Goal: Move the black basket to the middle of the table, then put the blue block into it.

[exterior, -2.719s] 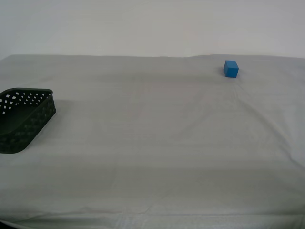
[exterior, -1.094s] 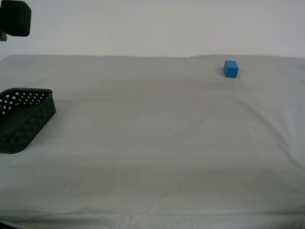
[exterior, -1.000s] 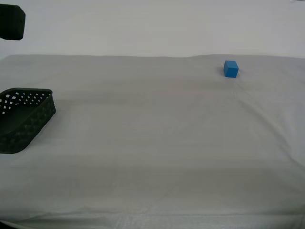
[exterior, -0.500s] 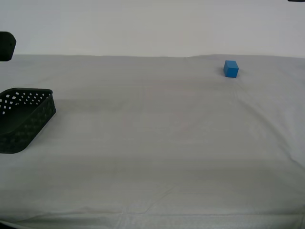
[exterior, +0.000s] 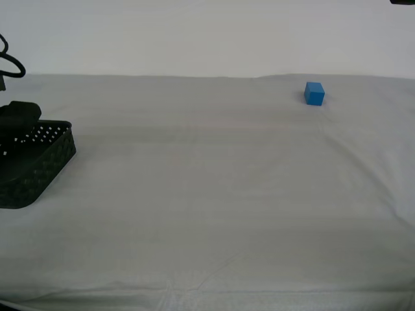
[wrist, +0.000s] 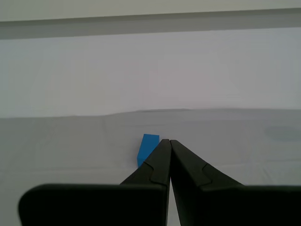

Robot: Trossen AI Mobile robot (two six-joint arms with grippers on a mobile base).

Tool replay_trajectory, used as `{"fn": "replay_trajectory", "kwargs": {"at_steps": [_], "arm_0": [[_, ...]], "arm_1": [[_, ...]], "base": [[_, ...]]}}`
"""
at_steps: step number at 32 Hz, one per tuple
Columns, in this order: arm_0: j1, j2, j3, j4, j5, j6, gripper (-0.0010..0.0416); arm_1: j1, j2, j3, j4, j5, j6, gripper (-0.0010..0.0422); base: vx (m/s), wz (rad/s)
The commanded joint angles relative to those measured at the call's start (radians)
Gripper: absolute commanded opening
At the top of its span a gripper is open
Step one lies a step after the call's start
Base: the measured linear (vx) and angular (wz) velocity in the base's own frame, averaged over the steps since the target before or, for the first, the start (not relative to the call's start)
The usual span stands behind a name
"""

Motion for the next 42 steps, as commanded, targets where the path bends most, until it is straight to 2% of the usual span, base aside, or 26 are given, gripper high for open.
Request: {"fn": "replay_trajectory", "kwargs": {"at_steps": [1,5,13,16,17,18,19,21,24,27,28,30,34,39,42], "arm_0": [[0.000,0.000,0.001,0.002,0.000,0.003,0.0001],[0.000,0.000,0.001,0.002,0.000,0.003,0.0001],[0.001,0.000,0.001,0.001,0.000,0.003,0.0000],[0.001,0.000,0.001,0.001,0.000,0.004,0.0001],[0.001,0.000,0.001,0.001,0.000,0.005,0.0001],[0.001,0.000,0.001,0.001,0.000,0.005,0.0000],[0.001,0.000,0.001,0.002,0.000,0.008,0.0001],[0.001,0.000,0.001,0.001,0.000,0.010,0.0000],[0.001,0.000,0.001,0.000,0.000,0.011,0.0000],[0.002,0.000,0.001,-0.002,0.000,0.012,0.0000],[0.002,0.000,0.001,-0.006,0.000,0.014,0.0001],[0.002,0.000,0.001,-0.009,0.000,0.014,0.0001],[0.002,0.000,0.001,-0.014,0.000,0.016,0.0001],[0.002,0.000,0.001,-0.013,0.000,0.018,0.0001],[0.002,0.000,0.001,-0.013,0.000,0.018,0.0001]], "arm_1": [[0.003,0.050,0.002,0.042,-0.003,0.007,0.0255],[0.012,0.118,0.002,0.086,0.016,0.009,0.0244],[0.015,0.242,0.002,0.123,0.024,0.009,0.0206],[0.015,0.250,0.002,0.129,0.040,0.004,0.0126],[0.015,0.245,0.003,0.130,0.042,0.005,0.0080],[0.016,0.245,0.006,0.129,0.043,0.005,0.0055],[0.016,0.245,0.010,0.127,0.059,0.005,-0.0003],[0.015,0.245,0.013,0.128,0.089,-0.007,0.0005],[0.015,0.243,0.021,0.111,0.092,-0.023,0.0000],[0.013,0.224,0.023,0.096,0.135,-0.039,-0.0002],[0.012,0.184,0.023,0.089,0.180,-0.072,-0.0002],[0.012,0.149,0.023,0.088,0.203,-0.103,-0.0002],[0.010,-0.039,0.040,0.049,0.270,-0.208,-0.0002],[0.002,-0.165,0.139,-0.088,0.278,-0.243,-0.0002],[-0.019,-0.187,0.219,-0.172,0.280,-0.260,-0.0002]], "base": [[0.000,0.000],[0.000,0.000],[0.000,0.000],[0.000,0.000],[0.000,0.000],[0.000,0.000],[0.000,0.000],[0.000,0.000],[0.000,0.000],[0.000,0.000],[0.000,0.000],[0.000,0.000],[0.000,0.000],[0.000,0.000],[0.000,0.000]]}}
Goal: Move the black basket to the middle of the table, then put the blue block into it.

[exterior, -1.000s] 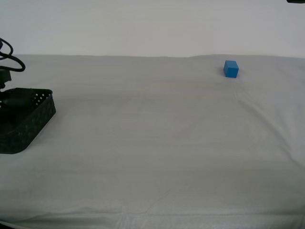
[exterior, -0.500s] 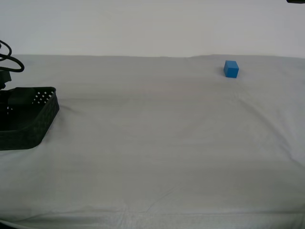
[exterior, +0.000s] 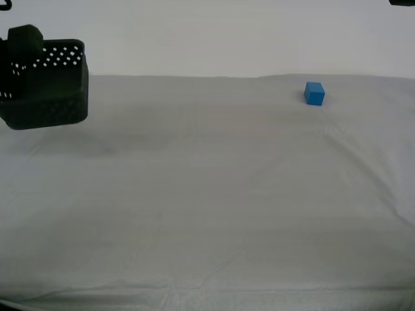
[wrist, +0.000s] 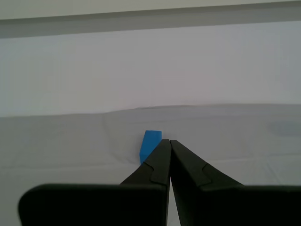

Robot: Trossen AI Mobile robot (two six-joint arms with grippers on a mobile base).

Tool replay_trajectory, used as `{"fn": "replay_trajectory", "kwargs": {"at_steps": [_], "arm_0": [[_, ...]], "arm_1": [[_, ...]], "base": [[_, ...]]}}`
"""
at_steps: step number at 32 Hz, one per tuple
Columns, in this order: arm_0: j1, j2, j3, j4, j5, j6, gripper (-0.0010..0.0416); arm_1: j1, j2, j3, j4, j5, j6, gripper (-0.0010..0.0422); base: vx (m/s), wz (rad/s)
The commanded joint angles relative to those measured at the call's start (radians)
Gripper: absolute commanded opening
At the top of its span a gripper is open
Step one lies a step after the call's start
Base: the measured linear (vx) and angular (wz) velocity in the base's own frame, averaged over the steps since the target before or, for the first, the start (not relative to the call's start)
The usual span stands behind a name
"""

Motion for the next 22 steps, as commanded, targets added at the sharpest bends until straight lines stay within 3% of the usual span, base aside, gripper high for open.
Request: {"fn": "replay_trajectory", "kwargs": {"at_steps": [1,4,12,17,22], "arm_0": [[0.000,0.000,0.001,0.002,0.001,0.004,0.0001],[0.000,0.000,0.001,0.003,0.001,0.004,0.0000],[0.000,0.000,0.001,0.002,0.001,0.004,0.0000],[0.001,0.000,0.001,0.002,0.001,0.005,0.0001],[0.001,0.000,0.001,0.002,0.001,0.006,0.0001]], "arm_1": [[-0.026,-0.013,0.079,-0.081,0.003,-0.026,-0.0002],[-0.112,-0.012,0.187,-0.111,0.003,-0.096,-0.0002],[-0.314,-0.012,0.285,-0.109,0.003,-0.213,-0.0002],[-0.399,0.019,0.289,-0.093,0.003,-0.253,-0.0002],[-0.492,0.130,0.289,-0.055,0.007,-0.261,-0.0002]], "base": [[0.000,0.000],[0.000,0.000],[0.000,0.000],[0.000,0.000],[0.000,0.000]]}}
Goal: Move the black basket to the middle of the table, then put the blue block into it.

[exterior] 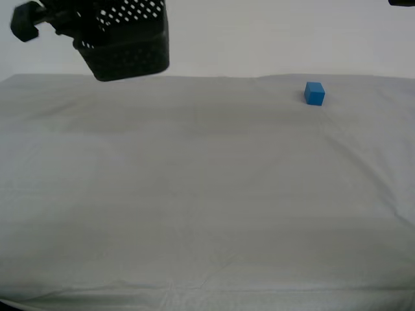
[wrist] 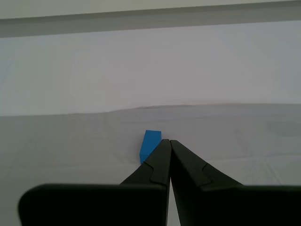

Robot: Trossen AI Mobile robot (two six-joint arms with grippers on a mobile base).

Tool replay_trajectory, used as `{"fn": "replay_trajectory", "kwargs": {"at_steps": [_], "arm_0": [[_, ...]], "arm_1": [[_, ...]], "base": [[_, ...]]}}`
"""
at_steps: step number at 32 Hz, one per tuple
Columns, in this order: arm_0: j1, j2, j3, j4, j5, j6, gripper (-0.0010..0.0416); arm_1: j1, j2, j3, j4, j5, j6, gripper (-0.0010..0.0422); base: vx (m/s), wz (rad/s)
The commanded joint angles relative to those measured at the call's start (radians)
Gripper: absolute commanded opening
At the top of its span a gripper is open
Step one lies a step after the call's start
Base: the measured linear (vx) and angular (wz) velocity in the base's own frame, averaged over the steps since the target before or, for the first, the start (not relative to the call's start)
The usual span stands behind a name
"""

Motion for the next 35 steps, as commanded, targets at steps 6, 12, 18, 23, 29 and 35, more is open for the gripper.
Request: {"fn": "replay_trajectory", "kwargs": {"at_steps": [6,12,18,23,29,35], "arm_0": [[0.002,0.000,0.001,0.001,0.000,0.008,0.0001],[0.004,0.000,0.001,-0.002,0.000,0.010,0.0001],[0.005,0.000,0.001,-0.010,0.000,0.010,0.0000],[0.005,0.000,0.001,-0.011,0.001,0.010,0.0001],[0.005,0.000,0.001,-0.011,0.000,0.010,0.0001],[0.005,0.000,0.001,-0.011,0.000,0.010,0.0001]], "arm_1": [[-0.115,0.232,0.040,0.101,0.036,-0.025,-0.0001],[-0.142,0.416,0.200,0.090,0.034,-0.002,-0.0001],[-0.167,0.584,0.349,-0.016,0.017,0.051,0.0000],[-0.169,0.610,0.346,-0.029,0.021,0.073,0.0013],[-0.172,0.610,0.346,-0.038,0.021,0.095,0.0132],[-0.172,0.610,0.346,-0.055,0.019,0.091,0.0268]], "base": [[0.000,0.000],[0.000,0.000],[0.000,0.000],[0.000,0.000],[0.000,0.000],[0.000,0.000]]}}
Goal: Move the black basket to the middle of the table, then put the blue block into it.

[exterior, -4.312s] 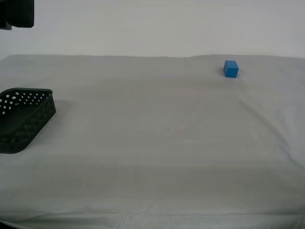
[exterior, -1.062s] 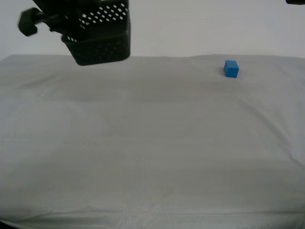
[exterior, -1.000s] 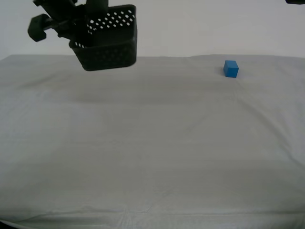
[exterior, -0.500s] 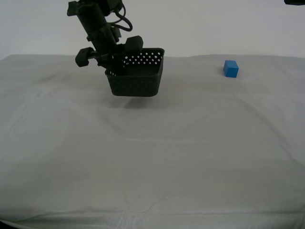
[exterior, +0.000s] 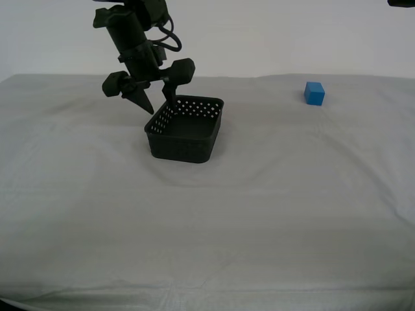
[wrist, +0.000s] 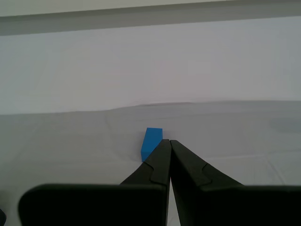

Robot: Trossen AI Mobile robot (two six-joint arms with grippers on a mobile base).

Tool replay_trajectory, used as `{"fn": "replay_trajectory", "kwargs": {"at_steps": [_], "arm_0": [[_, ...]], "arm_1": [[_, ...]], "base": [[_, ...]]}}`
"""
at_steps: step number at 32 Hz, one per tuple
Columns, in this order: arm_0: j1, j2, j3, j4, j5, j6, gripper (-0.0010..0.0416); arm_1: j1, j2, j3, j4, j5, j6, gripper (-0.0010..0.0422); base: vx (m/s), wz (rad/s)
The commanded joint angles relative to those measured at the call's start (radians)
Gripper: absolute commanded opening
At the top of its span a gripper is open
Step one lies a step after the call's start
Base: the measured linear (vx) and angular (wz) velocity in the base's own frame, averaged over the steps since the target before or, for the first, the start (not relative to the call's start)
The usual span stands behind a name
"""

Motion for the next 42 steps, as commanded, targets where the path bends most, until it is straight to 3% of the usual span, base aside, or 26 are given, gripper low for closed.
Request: {"fn": "replay_trajectory", "kwargs": {"at_steps": [1,3,7,10,11,14,17,19,23,24,28,33,35,39,42], "arm_0": [[0.000,0.000,0.001,0.001,0.001,0.003,0.0001],[0.000,0.000,0.001,0.002,0.000,0.003,0.0001],[0.000,0.000,0.001,0.000,0.000,0.003,0.0002],[0.000,0.013,0.005,-0.002,-0.048,0.003,0.0003],[0.001,0.037,0.021,-0.025,-0.080,0.004,0.0003],[0.001,0.135,0.097,-0.124,-0.114,0.004,0.0004],[0.001,0.241,0.170,-0.174,-0.140,0.004,0.0023],[0.001,0.336,0.241,-0.179,-0.145,0.004,0.0058],[0.003,0.459,0.357,-0.180,-0.163,0.003,0.0110],[0.006,0.538,0.431,-0.181,-0.184,0.003,0.0140],[0.012,0.704,0.577,-0.195,-0.187,0.003,0.0220],[0.013,0.826,0.666,-0.210,-0.186,0.003,0.0284],[0.019,0.986,0.775,-0.215,-0.179,0.003,0.0355],[0.021,1.093,0.869,-0.229,-0.166,0.003,0.0381],[0.022,1.193,0.964,-0.255,-0.163,0.003,0.0372]], "arm_1": [[0.000,-0.002,0.003,-0.010,-0.001,-0.006,0.0293],[0.003,-0.002,0.039,-0.039,-0.001,-0.007,0.0323],[0.006,-0.002,0.120,-0.073,-0.001,-0.005,0.0329],[0.013,-0.002,0.207,-0.103,-0.006,0.022,0.0322],[0.020,-0.002,0.259,-0.116,-0.029,0.040,0.0317],[0.038,-0.002,0.358,-0.166,-0.074,0.082,0.0314],[0.055,-0.002,0.422,-0.214,-0.093,0.117,0.0313],[0.067,-0.002,0.459,-0.249,-0.115,0.140,0.0314],[0.075,-0.002,0.469,-0.259,-0.116,0.147,0.0313],[0.076,-0.002,0.465,-0.270,-0.116,0.149,0.0314],[0.080,0.000,0.458,-0.293,-0.116,0.151,0.0314],[0.080,0.000,0.458,-0.293,-0.123,0.151,0.0314],[0.080,-0.001,0.458,-0.290,-0.124,0.150,0.0314],[0.079,0.000,0.458,-0.292,-0.126,0.148,0.0314],[0.079,0.000,0.458,-0.287,-0.126,0.148,0.0314]], "base": [[0.000,0.000],[0.000,0.000],[0.000,0.000],[0.000,0.000],[0.000,0.000],[0.000,0.000],[0.000,0.000],[0.000,0.000],[0.000,0.000],[0.000,0.000],[0.000,0.001],[0.000,0.000],[-0.006,-0.019],[-0.001,0.004],[-0.001,-0.008]]}}
